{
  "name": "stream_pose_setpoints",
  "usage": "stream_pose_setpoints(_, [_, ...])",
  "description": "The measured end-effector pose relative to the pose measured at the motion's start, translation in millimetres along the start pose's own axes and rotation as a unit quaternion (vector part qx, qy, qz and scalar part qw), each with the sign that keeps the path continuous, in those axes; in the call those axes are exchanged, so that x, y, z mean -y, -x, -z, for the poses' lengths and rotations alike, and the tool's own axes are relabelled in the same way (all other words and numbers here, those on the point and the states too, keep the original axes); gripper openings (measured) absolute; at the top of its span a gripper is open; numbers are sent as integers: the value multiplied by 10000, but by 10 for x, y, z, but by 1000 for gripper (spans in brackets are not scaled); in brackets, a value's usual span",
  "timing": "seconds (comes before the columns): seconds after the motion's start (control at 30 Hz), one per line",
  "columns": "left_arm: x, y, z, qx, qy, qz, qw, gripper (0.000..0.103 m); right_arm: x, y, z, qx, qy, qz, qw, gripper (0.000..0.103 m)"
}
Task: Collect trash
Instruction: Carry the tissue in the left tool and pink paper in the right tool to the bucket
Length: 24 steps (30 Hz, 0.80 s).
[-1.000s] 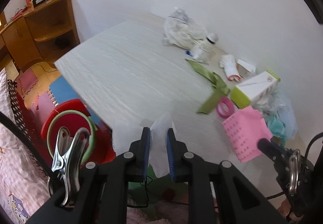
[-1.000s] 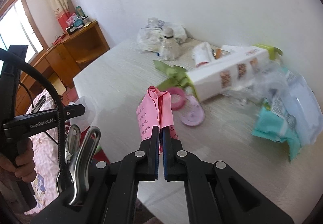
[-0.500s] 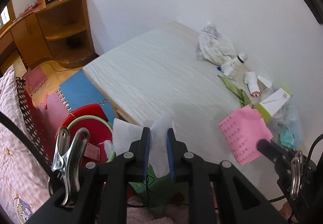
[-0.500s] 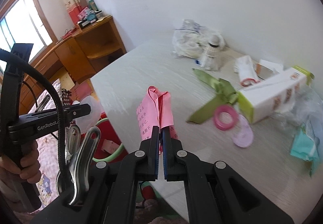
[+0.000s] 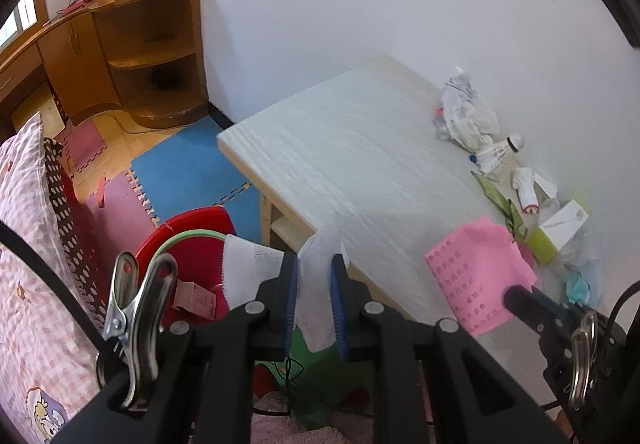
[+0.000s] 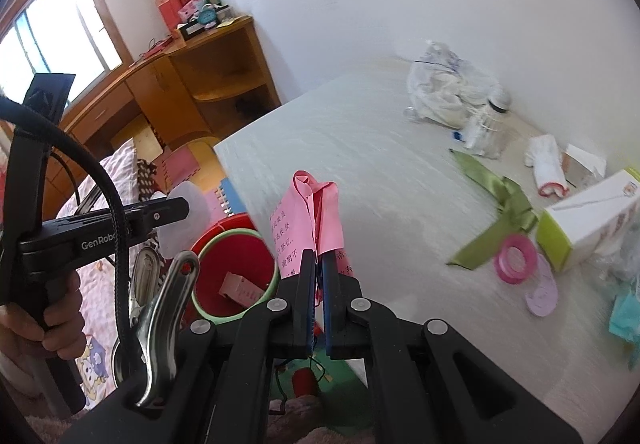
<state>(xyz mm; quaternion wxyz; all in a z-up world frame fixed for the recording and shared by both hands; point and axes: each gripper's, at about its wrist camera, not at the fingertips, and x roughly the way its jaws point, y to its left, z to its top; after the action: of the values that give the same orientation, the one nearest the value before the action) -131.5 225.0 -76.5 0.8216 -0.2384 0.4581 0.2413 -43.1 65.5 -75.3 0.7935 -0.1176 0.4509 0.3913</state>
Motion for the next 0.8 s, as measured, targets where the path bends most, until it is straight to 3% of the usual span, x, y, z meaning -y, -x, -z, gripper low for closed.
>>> stream_pose_setpoints(0.8, [-880,-9,16,-46,416,-243,9988,16,-770,-546,-142,-291,462,-306,9980,4])
